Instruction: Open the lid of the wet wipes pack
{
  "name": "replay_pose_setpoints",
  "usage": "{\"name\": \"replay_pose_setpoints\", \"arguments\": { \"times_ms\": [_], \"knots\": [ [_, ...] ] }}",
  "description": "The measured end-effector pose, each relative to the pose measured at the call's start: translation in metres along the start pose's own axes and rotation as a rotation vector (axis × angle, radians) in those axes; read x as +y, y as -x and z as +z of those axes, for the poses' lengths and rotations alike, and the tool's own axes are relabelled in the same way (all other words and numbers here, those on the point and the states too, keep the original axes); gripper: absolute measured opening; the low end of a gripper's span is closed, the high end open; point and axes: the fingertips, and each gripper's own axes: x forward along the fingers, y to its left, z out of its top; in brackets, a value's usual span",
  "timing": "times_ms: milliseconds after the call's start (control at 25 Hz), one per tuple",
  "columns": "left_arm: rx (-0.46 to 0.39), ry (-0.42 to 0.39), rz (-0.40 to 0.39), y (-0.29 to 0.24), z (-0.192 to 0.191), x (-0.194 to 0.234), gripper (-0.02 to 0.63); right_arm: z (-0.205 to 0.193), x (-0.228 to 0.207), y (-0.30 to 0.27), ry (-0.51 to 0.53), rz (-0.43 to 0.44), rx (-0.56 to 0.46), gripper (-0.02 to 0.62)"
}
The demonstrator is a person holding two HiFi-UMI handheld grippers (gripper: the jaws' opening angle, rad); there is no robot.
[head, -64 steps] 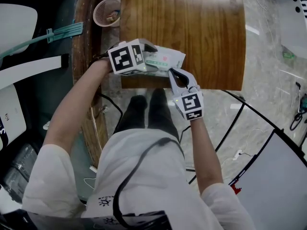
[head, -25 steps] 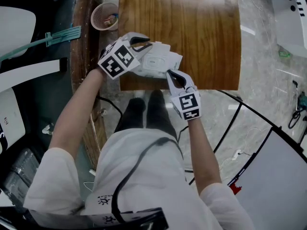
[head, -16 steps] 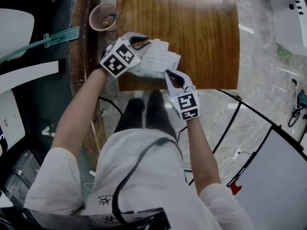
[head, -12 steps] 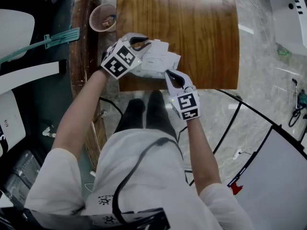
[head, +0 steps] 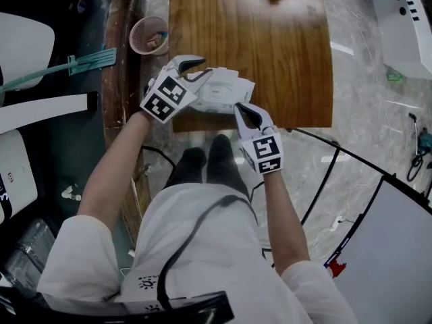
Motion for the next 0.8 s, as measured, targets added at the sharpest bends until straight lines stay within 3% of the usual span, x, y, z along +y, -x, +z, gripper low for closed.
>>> {"name": "replay_pose_setpoints", "arguments": {
  "times_ms": [320,800],
  "knots": [
    [-0.092,0.023,0.036,0.038,0.020,-0.010,0.120,0.025,0.008,0.023,-0.016,-0.057,-0.070,0.012],
    [-0.269,0.096,0.094,0.123,0.048,-0.033,0.008,0.092,0.032,0.080,-0.055,-0.174,-0.287,0.009]
  ]
}}
